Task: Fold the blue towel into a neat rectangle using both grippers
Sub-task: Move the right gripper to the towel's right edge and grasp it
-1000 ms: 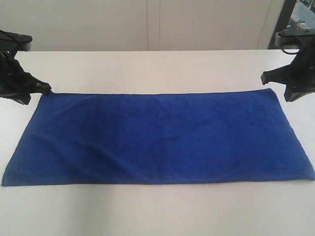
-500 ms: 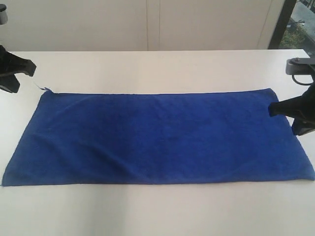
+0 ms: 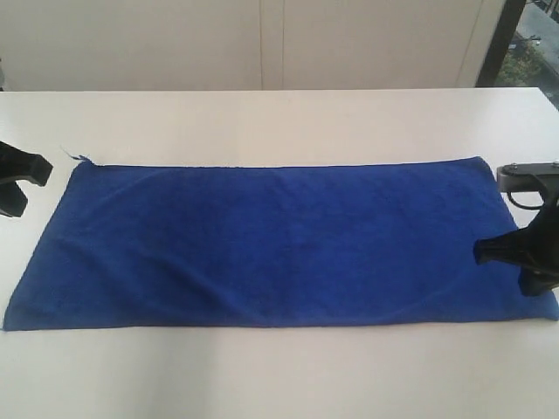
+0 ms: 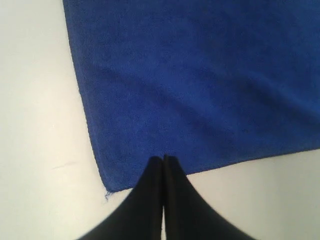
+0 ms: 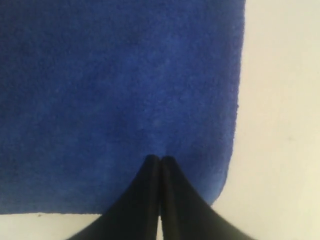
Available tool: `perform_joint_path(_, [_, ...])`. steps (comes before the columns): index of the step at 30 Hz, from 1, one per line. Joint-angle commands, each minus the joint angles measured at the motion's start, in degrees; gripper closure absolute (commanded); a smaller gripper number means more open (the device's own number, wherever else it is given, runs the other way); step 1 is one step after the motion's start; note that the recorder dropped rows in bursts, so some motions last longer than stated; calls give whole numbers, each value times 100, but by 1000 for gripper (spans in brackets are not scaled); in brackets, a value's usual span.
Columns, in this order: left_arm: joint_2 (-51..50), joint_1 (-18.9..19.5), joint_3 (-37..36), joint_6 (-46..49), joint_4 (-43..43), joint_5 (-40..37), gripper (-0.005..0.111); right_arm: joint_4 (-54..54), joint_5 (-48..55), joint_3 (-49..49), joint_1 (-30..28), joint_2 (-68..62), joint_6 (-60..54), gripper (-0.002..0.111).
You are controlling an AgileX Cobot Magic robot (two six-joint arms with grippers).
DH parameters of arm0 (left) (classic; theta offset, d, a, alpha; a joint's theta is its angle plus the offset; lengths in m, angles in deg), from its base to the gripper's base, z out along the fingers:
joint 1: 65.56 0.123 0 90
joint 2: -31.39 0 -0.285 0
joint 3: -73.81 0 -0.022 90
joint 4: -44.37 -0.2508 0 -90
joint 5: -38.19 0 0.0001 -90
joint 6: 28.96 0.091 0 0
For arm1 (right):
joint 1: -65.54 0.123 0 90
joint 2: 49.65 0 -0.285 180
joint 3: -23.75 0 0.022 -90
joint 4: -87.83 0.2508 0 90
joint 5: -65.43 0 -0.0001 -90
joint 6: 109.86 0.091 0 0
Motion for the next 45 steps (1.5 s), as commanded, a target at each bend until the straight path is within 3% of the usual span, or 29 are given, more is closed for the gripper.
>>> perform_joint_path(1, [61, -5, -32, 23, 73, 59, 107, -165, 76, 28, -21, -251, 70, 108])
perform_joint_path(13, [61, -5, -32, 23, 73, 74, 107, -820, 779, 28, -21, -401, 576, 108])
perform_joint_path(24, [61, -5, -32, 23, 73, 74, 107, -635, 409, -550, -62, 590, 660, 108])
perform_joint_path(37, [61, -5, -32, 23, 73, 74, 107, -441, -145, -1972, -384, -1069, 452, 108])
perform_joint_path(45, [61, -5, -32, 23, 73, 74, 107, -199, -311, -2140, -371, -1496, 452, 78])
